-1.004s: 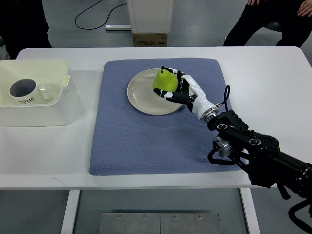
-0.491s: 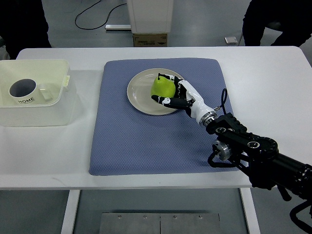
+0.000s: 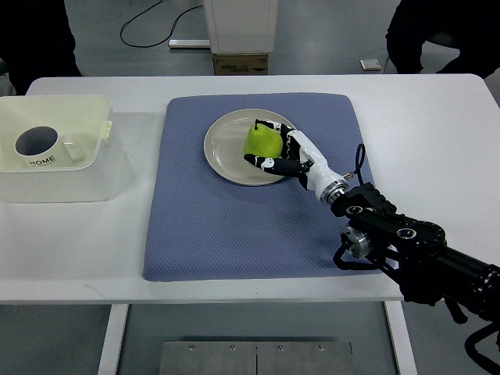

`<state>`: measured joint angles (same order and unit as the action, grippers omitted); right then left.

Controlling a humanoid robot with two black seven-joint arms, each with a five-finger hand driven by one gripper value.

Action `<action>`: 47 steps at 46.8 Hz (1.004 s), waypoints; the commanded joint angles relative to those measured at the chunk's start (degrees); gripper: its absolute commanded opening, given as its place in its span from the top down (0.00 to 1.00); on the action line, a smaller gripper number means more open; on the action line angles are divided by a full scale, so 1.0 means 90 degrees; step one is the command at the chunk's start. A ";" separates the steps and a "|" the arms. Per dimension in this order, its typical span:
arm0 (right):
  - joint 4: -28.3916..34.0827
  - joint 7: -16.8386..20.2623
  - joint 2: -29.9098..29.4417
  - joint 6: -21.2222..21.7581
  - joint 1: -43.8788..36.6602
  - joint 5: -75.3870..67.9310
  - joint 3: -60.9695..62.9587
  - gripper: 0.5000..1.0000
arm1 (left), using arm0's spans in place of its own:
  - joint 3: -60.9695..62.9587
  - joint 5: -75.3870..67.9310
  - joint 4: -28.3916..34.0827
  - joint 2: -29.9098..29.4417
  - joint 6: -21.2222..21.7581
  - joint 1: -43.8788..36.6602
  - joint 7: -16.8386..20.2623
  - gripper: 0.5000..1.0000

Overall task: Place pear on plate with right hand
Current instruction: 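Lower the pear onto the cream plate with the right hand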

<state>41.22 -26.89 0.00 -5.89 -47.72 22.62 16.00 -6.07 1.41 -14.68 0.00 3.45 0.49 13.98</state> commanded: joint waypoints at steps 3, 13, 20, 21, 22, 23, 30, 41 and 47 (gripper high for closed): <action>0.0000 -0.0011 0.0000 0.0000 -0.0010 -0.0003 0.0019 0.10 | 0.0000 0.0000 0.0000 0.0000 -0.0002 0.0004 0.0000 0.00; 0.0000 -0.0030 0.0000 0.0000 -0.0049 -0.0003 0.0029 0.02 | 0.0000 0.0000 0.0000 0.0000 -0.0002 0.0004 0.0000 0.00; 0.0000 -0.0011 0.0000 0.0000 -0.0068 0.0006 0.0029 0.01 | 0.0000 0.0000 0.0000 0.0000 -0.0002 0.0004 0.0000 0.00; 0.0000 -0.0011 0.0000 0.0000 -0.0068 0.0006 0.0029 0.01 | 0.0000 0.0000 0.0000 0.0000 0.0008 0.0004 0.0000 0.00; 0.0000 -0.0011 0.0000 0.0000 -0.0068 -0.0003 0.0029 0.01 | 0.0000 0.0000 0.0000 0.0000 -0.0002 -0.0006 0.0000 0.00; 0.0000 -0.0011 0.0000 0.0000 -0.0068 0.0006 0.0029 0.01 | 0.0000 0.0000 0.0000 0.0000 -0.0002 0.0004 0.0000 0.00; 0.0000 0.0009 0.0000 0.0000 -0.0137 0.0006 0.0010 0.01 | 0.0000 0.0000 0.0000 0.0000 -0.0002 -0.0006 0.0000 0.00; 0.0000 0.0019 0.0000 0.0010 -0.0156 0.0016 0.0000 0.00 | 0.0000 0.0000 0.0000 0.0000 -0.0002 -0.0006 0.0000 0.00; 0.0010 0.0018 0.0000 0.0039 -0.0156 0.0016 -0.0010 0.00 | 0.0000 0.0000 0.0000 0.0000 -0.0002 -0.0006 0.0000 0.00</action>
<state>41.29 -26.72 0.00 -5.70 -49.17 22.77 15.92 -6.07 1.41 -14.68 0.00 3.44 0.50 13.98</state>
